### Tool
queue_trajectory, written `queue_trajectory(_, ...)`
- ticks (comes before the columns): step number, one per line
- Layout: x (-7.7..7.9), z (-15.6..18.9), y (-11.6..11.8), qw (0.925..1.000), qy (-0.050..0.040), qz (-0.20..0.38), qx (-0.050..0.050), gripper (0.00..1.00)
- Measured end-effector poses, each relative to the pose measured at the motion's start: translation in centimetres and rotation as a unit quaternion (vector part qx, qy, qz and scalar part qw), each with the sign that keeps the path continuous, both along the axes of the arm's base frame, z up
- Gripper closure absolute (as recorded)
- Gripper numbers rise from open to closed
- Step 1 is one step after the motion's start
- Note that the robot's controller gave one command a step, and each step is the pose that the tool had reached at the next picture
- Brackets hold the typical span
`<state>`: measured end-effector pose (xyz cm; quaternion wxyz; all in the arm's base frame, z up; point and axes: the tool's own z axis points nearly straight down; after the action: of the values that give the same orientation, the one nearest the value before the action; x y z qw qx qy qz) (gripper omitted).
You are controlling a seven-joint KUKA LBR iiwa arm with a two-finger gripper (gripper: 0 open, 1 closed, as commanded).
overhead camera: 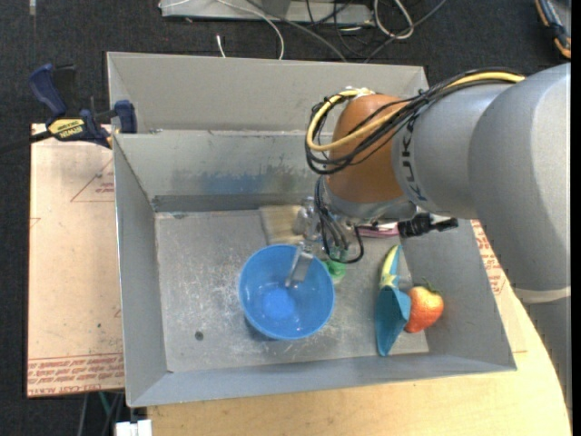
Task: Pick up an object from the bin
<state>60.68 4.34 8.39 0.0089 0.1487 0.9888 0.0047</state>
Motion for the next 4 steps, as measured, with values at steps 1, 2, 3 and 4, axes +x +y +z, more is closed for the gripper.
queue_trajectory(1, 2.1, 1.0, -0.3, 0.9912, -0.004, 0.132, -0.002, 1.0)
queue_trajectory(2, 2.1, 1.0, -0.3, 0.9912, -0.004, 0.132, -0.002, 1.0)
queue_trajectory(3, -0.9, 5.9, 4.2, 0.9641, -0.0062, 0.265, -0.004, 1.0)
queue_trajectory(4, 2.0, 3.1, -1.0, 0.9913, -0.005, 0.131, -0.001, 1.0)
